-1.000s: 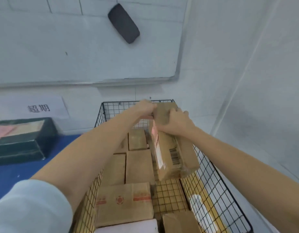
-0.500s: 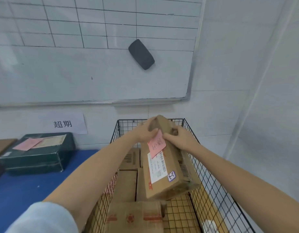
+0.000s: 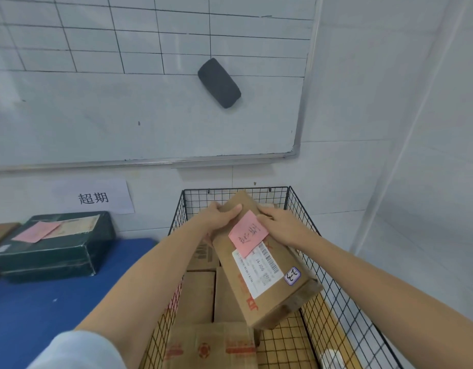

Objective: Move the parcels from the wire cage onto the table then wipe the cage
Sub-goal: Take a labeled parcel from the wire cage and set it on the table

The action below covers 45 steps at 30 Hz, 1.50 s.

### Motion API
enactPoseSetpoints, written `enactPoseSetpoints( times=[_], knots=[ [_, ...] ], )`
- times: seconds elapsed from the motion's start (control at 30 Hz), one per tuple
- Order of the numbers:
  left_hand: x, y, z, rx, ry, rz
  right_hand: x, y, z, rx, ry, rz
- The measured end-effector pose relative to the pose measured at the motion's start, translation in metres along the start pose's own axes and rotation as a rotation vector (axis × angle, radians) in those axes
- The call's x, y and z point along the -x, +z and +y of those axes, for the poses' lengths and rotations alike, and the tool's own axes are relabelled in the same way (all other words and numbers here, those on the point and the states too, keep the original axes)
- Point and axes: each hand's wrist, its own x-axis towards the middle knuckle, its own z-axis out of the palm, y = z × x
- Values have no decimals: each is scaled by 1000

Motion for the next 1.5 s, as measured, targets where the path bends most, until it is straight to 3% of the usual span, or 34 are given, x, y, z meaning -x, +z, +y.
enactPoseSetpoints(
  times=[0.13,0.33,0.53,0.6,0.7,0.8,1.0,1.17,1.27,1.33,1.4,1.5],
  knots=[
    [-3,5,-2,-38,-31,37,-2,2,2,51,-21,-19],
    [-10,10,2,-100,31,171,-8,11,9,-47,25,267],
    [-5,12,7,-49,39,232,-17,10,21,-105,81,389],
    [-2,13,7,17,53,173,-19,11,26,-96,119,387],
    [7,17,5,130,24,-55,-21,12,31,-65,165,378],
    [10,27,1,81,33,-191,-21,15,34,-41,142,371],
    [-2,26,-14,179,115,-13,-8,15,23,-61,4,199],
    [5,25,-16,158,58,284,2,15,16,-330,-34,38],
    [3,27,-15,106,82,340,1,21,16,-268,-81,46],
    [0,26,-15,137,118,245,-4,21,19,-218,-73,124],
    [-1,26,-16,187,154,39,-6,20,24,-248,-28,195],
    [3,30,-16,76,143,-198,-8,22,33,-317,7,247]
  ],
)
